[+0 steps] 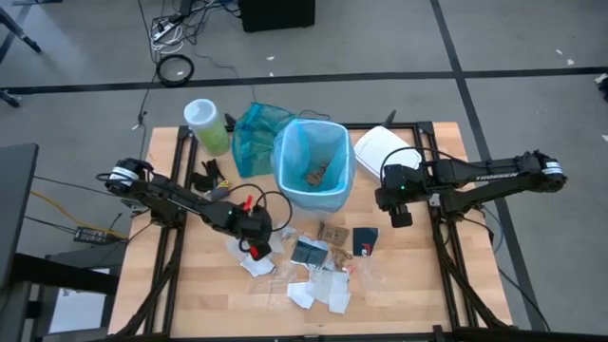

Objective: Place trash/remove bag and relplace
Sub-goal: Put the white napkin into the white trash bin

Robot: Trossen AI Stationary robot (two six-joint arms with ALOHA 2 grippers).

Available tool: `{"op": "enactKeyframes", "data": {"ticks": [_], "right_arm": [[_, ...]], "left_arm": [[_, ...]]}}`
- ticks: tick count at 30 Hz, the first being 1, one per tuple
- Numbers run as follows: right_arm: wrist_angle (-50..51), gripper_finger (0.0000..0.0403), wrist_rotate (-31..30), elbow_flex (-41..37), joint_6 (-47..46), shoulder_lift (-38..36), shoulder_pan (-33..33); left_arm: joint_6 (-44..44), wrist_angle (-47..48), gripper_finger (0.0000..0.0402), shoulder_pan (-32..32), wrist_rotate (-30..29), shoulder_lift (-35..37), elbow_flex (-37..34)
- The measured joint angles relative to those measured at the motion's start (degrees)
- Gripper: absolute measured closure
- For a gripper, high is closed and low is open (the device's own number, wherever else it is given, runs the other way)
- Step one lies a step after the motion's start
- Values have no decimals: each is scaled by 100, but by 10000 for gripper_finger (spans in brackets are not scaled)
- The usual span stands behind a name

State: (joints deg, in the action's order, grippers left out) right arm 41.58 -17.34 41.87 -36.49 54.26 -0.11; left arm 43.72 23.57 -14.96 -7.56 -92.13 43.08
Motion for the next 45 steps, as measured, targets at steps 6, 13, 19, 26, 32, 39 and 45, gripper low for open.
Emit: {"op": "enactKeyframes", "data": {"ticks": [6,13,19,26,32,39,45], "right_arm": [[0,176,-42,0,36,0,3],[-1,176,-48,0,57,0,3],[5,176,-51,0,68,0,3],[0,176,-155,0,-249,0,3],[4,176,-307,0,-341,0,3],[-58,176,-392,-400,-918,-2,1],[-508,176,-76,-1058,-1497,0,-1]], "left_arm": [[157,190,396,-11,452,307,198],[594,887,399,-11,320,990,681],[512,1543,399,-11,254,1497,1212],[103,2550,400,-11,270,2026,1931],[-318,2961,400,6,-462,2391,2863],[-1471,2936,399,321,-1140,2390,4185],[-2287,2185,399,649,-1316,2227,5000]]}}
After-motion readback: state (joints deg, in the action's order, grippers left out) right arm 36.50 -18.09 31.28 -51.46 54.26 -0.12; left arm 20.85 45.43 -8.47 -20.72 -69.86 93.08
